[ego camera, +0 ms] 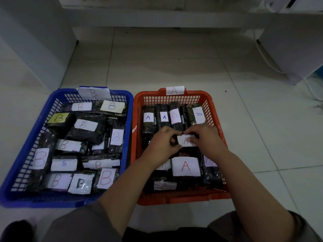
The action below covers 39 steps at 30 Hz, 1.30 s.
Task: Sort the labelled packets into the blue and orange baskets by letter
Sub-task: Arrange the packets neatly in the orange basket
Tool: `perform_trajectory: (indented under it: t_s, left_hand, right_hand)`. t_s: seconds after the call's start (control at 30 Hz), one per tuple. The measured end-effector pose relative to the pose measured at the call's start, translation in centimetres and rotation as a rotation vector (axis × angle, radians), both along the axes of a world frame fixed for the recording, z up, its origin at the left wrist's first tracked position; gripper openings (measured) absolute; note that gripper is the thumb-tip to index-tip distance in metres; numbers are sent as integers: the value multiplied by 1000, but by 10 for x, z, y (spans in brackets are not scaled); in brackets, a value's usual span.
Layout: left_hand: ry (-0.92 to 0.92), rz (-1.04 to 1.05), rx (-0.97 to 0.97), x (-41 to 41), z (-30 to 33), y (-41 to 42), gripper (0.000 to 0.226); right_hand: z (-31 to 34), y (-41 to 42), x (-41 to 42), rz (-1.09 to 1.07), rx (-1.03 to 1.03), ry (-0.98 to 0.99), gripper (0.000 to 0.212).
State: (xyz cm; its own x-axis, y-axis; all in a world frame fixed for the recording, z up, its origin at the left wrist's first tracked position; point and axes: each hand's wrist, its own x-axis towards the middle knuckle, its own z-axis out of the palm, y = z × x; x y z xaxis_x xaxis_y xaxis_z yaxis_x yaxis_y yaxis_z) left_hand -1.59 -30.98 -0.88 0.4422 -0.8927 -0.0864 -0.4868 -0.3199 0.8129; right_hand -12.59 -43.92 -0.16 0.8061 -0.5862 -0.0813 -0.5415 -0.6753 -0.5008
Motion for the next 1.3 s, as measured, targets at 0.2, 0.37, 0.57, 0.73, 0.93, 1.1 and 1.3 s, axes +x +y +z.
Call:
perform_trajectory:
  t_s: [0.2,0.37,0.57,0.73,0.93,1.1,1.3]
  left_hand:
    - [48,-30,-15,1,-3,5,47]
    - [43,35,-123,-5,-4,8,45]
    - [139,160,-135,-11,-4,-9,37]
    - [258,15,-83,-9,-8,-7,51]
    - [113,-24,-87,-18,3,-10,55]
    - [-103,-356,277,-18,21,13,69]
    - [-93,-221,168,-29,8,21,51]
  right_hand:
    - [-3,6,-7,-68,73,-91,26]
    - [1,9,-15,-78,-100,20,24]
    - [-3,13,-23,-109,-180,13,39]
    - [-6,13,-25,-128,-173,-28,41]
    - [-7,13,-24,-93,-171,40,38]
    - [-6,13,-25,-105,-109,23,38]
    - [2,12,-23,-110,-97,28,37]
